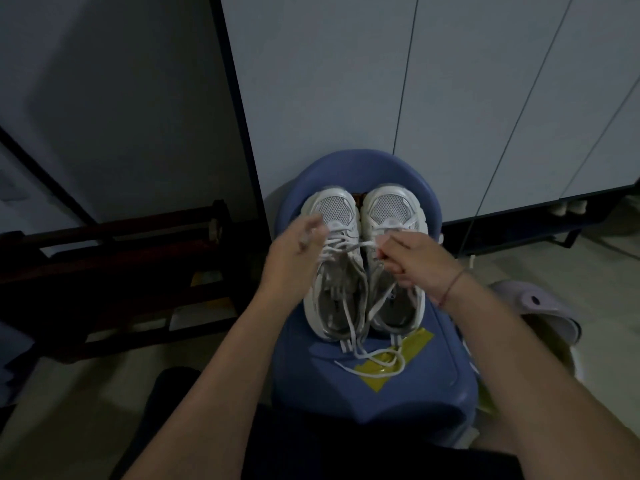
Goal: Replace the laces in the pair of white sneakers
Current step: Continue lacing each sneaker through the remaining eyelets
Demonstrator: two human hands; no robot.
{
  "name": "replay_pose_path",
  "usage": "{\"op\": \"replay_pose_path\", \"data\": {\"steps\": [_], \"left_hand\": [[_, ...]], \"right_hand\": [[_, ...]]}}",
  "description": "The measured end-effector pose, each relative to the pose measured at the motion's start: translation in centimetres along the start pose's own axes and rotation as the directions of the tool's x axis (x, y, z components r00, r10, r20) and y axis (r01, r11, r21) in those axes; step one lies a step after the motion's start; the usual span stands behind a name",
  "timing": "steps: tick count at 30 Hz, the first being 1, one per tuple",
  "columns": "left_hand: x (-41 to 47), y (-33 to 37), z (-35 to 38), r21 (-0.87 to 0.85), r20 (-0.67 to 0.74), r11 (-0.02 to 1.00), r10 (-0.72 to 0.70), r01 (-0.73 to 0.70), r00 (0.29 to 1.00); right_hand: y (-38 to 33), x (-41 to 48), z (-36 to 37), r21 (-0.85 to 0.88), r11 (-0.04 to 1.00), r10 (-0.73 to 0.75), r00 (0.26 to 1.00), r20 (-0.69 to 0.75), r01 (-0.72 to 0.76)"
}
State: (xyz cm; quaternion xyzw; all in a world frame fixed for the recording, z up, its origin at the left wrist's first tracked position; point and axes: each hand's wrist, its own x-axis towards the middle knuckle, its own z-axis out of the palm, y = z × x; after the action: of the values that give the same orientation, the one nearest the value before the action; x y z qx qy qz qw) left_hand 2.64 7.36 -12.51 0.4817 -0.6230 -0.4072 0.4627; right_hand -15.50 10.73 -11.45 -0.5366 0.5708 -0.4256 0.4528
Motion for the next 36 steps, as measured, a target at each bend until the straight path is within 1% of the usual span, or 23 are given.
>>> {"op": "replay_pose_path", "data": {"steps": [2, 3, 4, 6, 8, 11, 14, 16, 17, 18, 19, 21, 22, 24, 25, 26, 27, 28, 29, 30, 31, 34, 36], "left_hand": [[-1.1, 0.6, 1.2, 0.017, 0.201, 0.997, 0.068, -0.072, 0.977], [-1.4, 0.6, 1.6, 0.058, 0.264, 0.992, 0.091, -0.11, 0.96], [-1.7, 0.5, 1.7, 0.095, 0.285, 0.987, 0.098, -0.13, 0.953], [-1.6, 0.3, 1.2, 0.142, 0.249, 0.983, 0.078, -0.116, 0.965], [-1.0, 0.1, 0.1, 0.166, 0.157, 0.984, 0.04, -0.066, 0.987], [0.0, -0.2, -2.2, 0.141, -0.033, 0.983, -0.11, 0.114, 0.993], [0.6, -1.3, -3.9, 0.185, -0.103, 0.957, -0.208, 0.224, 0.973], [0.5, -1.2, -3.8, 0.258, -0.123, 0.945, -0.173, 0.2, 0.977], [0.3, -0.8, -3.4, 0.304, -0.119, 0.942, -0.112, 0.143, 0.987], [0.0, -0.3, -2.8, 0.315, -0.081, 0.946, -0.049, 0.072, 0.996], [-0.2, 0.1, -2.1, 0.268, -0.018, 0.963, -0.013, 0.018, 1.0], [-0.8, 0.5, -0.8, 0.131, 0.145, 0.991, 0.004, -0.023, 0.989], [-1.0, 0.4, -0.3, 0.106, 0.207, 0.994, 0.01, -0.033, 0.978], [-1.2, -0.1, 0.2, 0.113, 0.257, 0.993, 0.011, -0.041, 0.966], [-1.1, -0.3, 0.2, 0.119, 0.251, 0.992, 0.013, -0.044, 0.968], [-1.0, -0.4, 0.2, 0.129, 0.236, 0.991, 0.013, -0.045, 0.972], [-0.8, -0.6, 0.2, 0.14, 0.221, 0.989, 0.016, -0.048, 0.975], [-0.8, -0.7, 0.1, 0.156, 0.216, 0.987, 0.014, -0.049, 0.976], [-0.7, -0.9, 0.0, 0.18, 0.215, 0.983, 0.007, -0.046, 0.976], [-0.6, -1.2, 0.0, 0.214, 0.214, 0.976, -0.006, -0.041, 0.977], [-0.6, -1.4, 0.1, 0.253, 0.21, 0.967, -0.021, -0.034, 0.977], [-0.5, -1.8, 0.0, 0.323, 0.178, 0.946, -0.037, -0.023, 0.983], [-0.5, -2.0, 0.0, 0.347, 0.147, 0.937, -0.028, -0.025, 0.989]], "right_hand": [[-0.1, -0.1, 1.7, -0.174, 0.982, -0.072, 0.997, 0.039, 0.078], [-0.1, 0.0, 2.3, -0.206, 0.974, -0.084, 0.995, 0.055, 0.094], [-0.1, 0.0, 2.6, -0.204, 0.975, -0.081, 0.994, 0.068, 0.093], [-0.2, -0.1, 2.4, -0.149, 0.986, -0.062, 0.993, 0.096, 0.076], [-0.3, 0.0, 1.5, -0.048, 0.998, -0.033, 0.992, 0.122, 0.039], [-0.4, 0.3, -0.5, 0.05, 0.999, 0.006, 0.993, 0.122, -0.012], [-0.1, 0.5, -1.5, 0.057, 0.998, 0.012, 0.995, 0.102, -0.018], [0.1, 0.5, -1.2, 0.004, 1.0, -0.007, 0.998, 0.067, 0.007], [0.1, 0.5, -0.8, -0.045, 0.998, -0.032, 0.999, 0.043, 0.034], [0.1, 0.5, -0.2, -0.115, 0.991, -0.069, 0.997, 0.016, 0.071], [0.1, 0.5, 0.4, -0.199, 0.974, -0.117, 0.993, -0.008, 0.113], [0.1, 0.6, 1.7, -0.314, 0.934, -0.195, 0.98, -0.045, 0.172], [0.0, 0.5, 2.2, -0.325, 0.929, -0.211, 0.975, -0.067, 0.179], [0.0, 0.4, 2.8, -0.303, 0.938, -0.213, 0.97, -0.114, 0.171], [0.0, 0.3, 3.1, -0.275, 0.95, -0.192, 0.971, -0.143, 0.147], [0.0, 0.1, 3.4, -0.209, 0.972, -0.143, 0.974, -0.176, 0.105], [0.2, 0.0, 3.9, -0.086, 0.996, -0.056, 0.977, -0.207, 0.039], [0.4, 0.0, 4.5, 0.091, 0.994, 0.072, 0.973, -0.217, -0.053], [0.6, 0.1, 5.1, 0.283, 0.946, 0.214, 0.958, -0.192, -0.155], [0.9, 0.1, 5.7, 0.451, 0.858, 0.335, 0.933, -0.131, -0.244], [1.2, 0.2, 6.3, 0.558, 0.766, 0.418, 0.906, -0.059, -0.318], [2.4, 0.2, 7.9, 0.692, 0.559, 0.554, 0.827, 0.099, -0.457], [3.4, 0.3, 8.8, 0.724, 0.466, 0.62, 0.771, 0.143, -0.509]]}}
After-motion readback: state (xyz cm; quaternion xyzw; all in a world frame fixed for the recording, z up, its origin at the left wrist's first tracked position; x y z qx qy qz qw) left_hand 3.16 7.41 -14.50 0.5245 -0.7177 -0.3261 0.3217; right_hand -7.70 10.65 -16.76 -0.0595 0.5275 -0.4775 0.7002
